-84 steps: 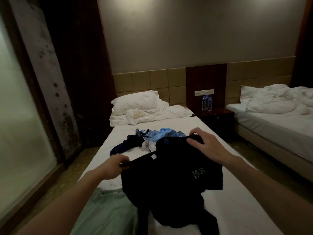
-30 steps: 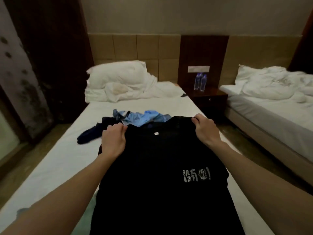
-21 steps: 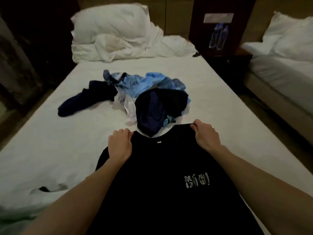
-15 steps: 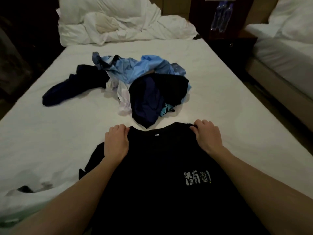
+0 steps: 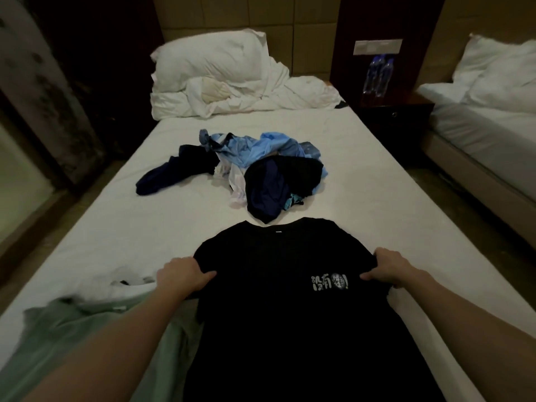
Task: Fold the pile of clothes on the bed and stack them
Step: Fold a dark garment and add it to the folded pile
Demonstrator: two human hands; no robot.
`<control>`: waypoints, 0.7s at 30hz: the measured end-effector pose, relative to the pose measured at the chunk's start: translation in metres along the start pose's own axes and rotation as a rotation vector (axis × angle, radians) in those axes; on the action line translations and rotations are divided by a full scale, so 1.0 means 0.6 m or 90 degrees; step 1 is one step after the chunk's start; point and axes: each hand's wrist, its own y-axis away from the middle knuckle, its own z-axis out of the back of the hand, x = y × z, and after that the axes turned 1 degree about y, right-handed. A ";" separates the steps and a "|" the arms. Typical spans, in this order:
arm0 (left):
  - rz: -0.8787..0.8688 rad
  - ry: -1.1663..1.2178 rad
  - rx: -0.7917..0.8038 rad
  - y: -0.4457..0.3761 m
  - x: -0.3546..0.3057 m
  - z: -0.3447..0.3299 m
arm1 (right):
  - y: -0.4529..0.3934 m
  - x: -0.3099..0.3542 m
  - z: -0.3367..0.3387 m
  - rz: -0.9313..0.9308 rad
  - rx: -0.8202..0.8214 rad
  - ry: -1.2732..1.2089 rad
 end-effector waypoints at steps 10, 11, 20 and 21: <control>-0.022 0.540 -0.163 0.036 0.005 0.039 | 0.067 -0.032 -0.003 0.025 -0.133 -0.462; -0.005 0.625 -0.180 0.032 0.003 0.037 | 0.067 -0.038 -0.007 0.013 -0.131 -0.545; -0.136 0.759 -0.150 0.038 -0.152 0.047 | 0.080 -0.028 0.006 0.086 -0.210 -0.883; -0.169 0.778 -0.088 0.039 -0.175 0.035 | 0.083 -0.011 0.002 0.096 -0.250 -0.859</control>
